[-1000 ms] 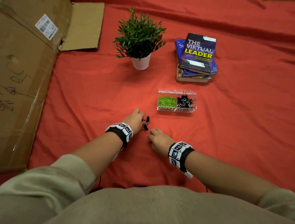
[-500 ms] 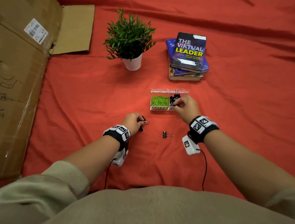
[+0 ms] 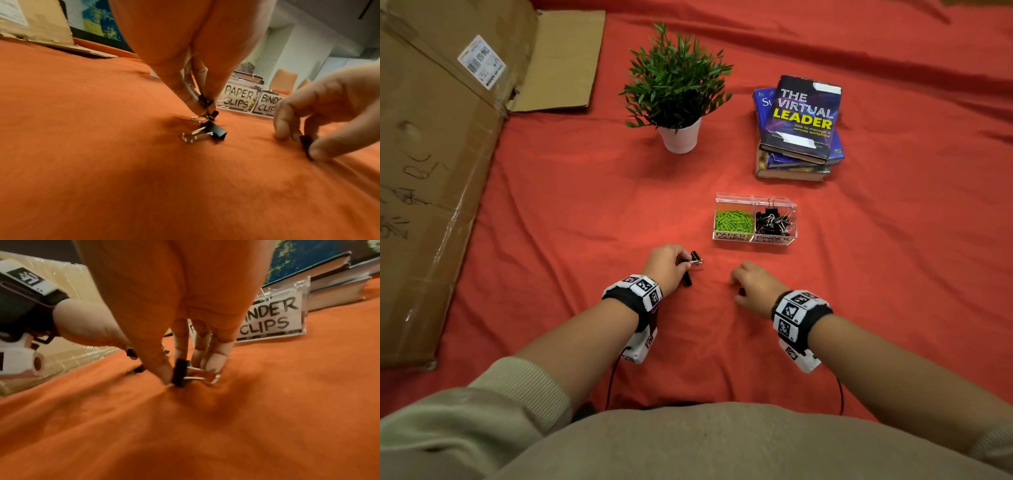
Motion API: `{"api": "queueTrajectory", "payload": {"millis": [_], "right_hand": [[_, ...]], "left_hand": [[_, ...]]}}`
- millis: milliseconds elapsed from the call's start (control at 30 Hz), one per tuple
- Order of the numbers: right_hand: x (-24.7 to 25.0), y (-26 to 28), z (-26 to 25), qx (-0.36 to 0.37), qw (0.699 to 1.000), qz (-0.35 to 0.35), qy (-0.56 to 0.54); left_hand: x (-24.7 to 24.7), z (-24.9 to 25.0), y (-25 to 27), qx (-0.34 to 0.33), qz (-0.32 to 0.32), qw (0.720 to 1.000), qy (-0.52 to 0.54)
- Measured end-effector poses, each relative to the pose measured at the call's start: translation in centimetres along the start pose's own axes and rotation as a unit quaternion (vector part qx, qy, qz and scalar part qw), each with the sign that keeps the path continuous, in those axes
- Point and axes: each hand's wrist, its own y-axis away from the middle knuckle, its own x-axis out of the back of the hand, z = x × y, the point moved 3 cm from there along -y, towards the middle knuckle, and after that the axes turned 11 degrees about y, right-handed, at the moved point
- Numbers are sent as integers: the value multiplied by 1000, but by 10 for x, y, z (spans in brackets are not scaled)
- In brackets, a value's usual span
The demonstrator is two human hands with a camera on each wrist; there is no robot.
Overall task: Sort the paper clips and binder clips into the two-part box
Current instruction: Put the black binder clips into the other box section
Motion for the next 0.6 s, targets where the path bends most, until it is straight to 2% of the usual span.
{"api": "queueTrajectory", "payload": {"millis": [100,267,433,600], "right_hand": [[7,-9,-9,5,999,18,-43],[30,-39,-46,40,992,112,-41],[20,-59,-63,79,994,74,8],[10,-43,-39,48,995,81,-16]], "left_hand": [[7,-4,-1,24,32,998,46],[26,-5,-4,41,107,986,117],[43,9,-15,19,138,980,141],[36,44,-30,-18,108,988,112]]}}
